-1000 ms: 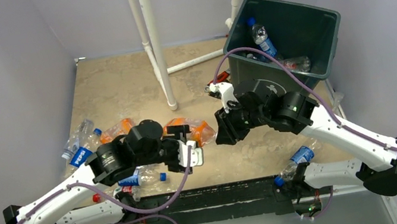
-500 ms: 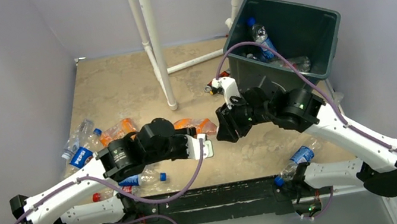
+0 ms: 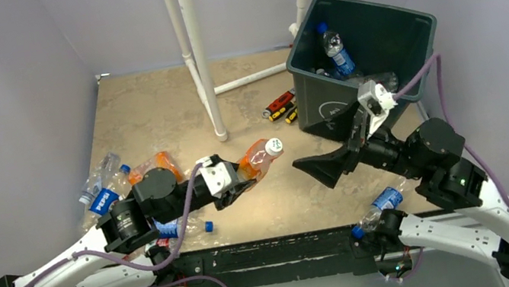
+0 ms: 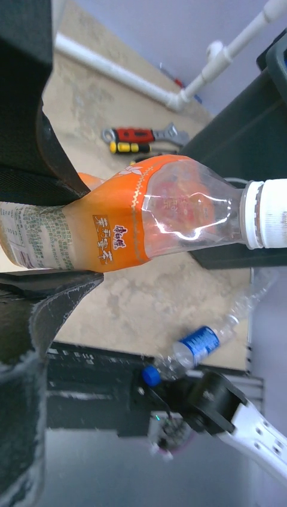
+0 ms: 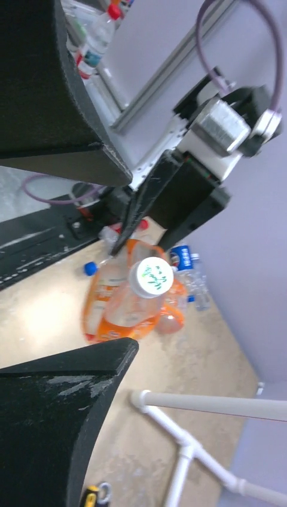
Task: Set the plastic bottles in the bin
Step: Pick up the plastic bottle at the center of the board.
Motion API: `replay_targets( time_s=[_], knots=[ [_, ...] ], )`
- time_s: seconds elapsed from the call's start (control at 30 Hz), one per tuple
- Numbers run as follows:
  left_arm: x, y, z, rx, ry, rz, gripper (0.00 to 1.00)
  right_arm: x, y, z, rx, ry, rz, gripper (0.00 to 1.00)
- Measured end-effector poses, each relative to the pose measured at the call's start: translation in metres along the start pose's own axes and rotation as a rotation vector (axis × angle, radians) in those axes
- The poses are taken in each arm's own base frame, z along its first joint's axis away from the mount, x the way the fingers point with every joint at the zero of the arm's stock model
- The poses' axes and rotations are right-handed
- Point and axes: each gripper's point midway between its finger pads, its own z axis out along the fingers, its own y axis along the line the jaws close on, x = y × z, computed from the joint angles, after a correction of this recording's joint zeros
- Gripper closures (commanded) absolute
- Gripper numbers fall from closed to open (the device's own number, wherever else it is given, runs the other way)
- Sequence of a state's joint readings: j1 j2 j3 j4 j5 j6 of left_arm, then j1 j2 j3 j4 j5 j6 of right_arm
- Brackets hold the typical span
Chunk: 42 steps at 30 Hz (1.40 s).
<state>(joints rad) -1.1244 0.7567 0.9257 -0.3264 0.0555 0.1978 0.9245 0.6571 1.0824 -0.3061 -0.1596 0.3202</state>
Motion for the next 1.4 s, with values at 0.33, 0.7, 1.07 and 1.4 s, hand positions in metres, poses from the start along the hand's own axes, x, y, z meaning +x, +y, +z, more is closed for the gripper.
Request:
replay_targets(
  time_s=[0.33,0.7,1.07,1.4],
  knots=[
    [-0.007,-0.022,0.001,0.053,-0.115,-0.282,1.00,-0.021,-0.002,0.035,-0.032,-0.169,0.024,0.09],
    [-0.029,-0.018,-0.011,0.041,-0.216,-0.344,1.00,0.010,-0.005,0.069,-0.068,-0.067,0.056,0.25],
    [-0.024,-0.017,-0.008,0.027,-0.208,-0.355,1.00,0.015,0.002,0.072,-0.108,-0.043,0.058,0.77],
    [-0.028,-0.004,-0.019,-0.051,-0.234,-0.388,0.06,0.008,0.003,0.076,-0.090,-0.021,0.006,1.00]
  ],
)
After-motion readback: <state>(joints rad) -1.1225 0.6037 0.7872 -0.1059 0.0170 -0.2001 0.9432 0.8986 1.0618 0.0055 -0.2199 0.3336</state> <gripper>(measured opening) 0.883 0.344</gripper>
